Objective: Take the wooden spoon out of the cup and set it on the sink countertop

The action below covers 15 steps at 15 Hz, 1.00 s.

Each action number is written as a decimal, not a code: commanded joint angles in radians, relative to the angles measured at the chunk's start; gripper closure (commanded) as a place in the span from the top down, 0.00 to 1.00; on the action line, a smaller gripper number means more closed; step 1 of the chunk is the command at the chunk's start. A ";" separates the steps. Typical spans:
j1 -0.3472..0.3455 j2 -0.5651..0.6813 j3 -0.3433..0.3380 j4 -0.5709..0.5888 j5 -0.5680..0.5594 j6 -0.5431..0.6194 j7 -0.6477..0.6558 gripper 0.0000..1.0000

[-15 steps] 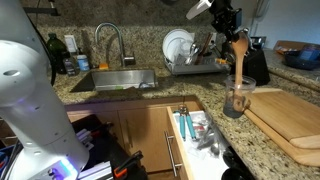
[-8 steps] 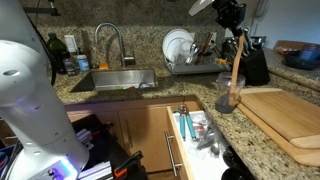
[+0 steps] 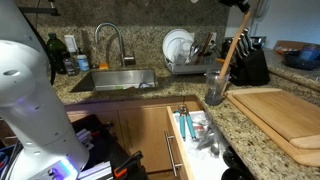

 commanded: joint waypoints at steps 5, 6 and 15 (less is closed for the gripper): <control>-0.003 -0.086 0.008 -0.044 -0.102 0.216 0.064 0.02; 0.002 -0.095 0.011 -0.051 -0.103 0.249 0.064 0.02; 0.118 -0.014 -0.045 -0.139 0.223 0.457 -0.092 0.02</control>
